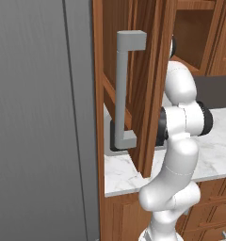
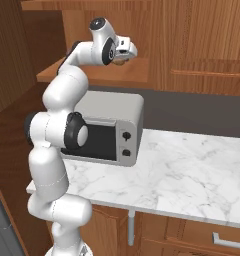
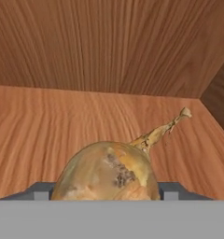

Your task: Pick the onions from the cabinet and place them in one bowl. Pick the mango from the sink and place it in the other bowl.

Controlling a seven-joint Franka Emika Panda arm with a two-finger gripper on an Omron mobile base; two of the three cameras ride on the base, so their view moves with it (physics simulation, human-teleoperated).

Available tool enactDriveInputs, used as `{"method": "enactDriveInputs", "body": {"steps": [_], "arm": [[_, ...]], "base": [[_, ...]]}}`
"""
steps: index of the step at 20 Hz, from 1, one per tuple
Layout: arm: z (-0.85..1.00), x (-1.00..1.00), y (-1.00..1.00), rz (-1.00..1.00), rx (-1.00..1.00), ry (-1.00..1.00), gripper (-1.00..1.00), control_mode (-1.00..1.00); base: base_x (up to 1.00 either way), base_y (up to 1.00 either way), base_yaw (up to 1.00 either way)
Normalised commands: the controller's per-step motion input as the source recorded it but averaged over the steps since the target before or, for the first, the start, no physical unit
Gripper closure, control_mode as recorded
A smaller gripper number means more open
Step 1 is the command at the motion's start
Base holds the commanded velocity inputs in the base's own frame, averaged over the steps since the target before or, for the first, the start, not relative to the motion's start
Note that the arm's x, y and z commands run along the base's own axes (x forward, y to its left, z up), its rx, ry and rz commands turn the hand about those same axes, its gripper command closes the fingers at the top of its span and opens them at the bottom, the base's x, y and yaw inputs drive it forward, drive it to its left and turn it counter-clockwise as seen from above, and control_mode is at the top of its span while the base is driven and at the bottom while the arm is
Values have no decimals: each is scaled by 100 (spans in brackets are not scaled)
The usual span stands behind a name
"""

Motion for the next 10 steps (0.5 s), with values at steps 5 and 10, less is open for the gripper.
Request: {"method": "enactDriveInputs", "body": {"steps": [5, 10], "arm": [[-15, 1, 8, -2, 4, -3, 100, -100], [-7, -3, 7, -1, 2, -17, 100, -100]], "base": [[0, 0, 0], [0, 0, 0]]}}
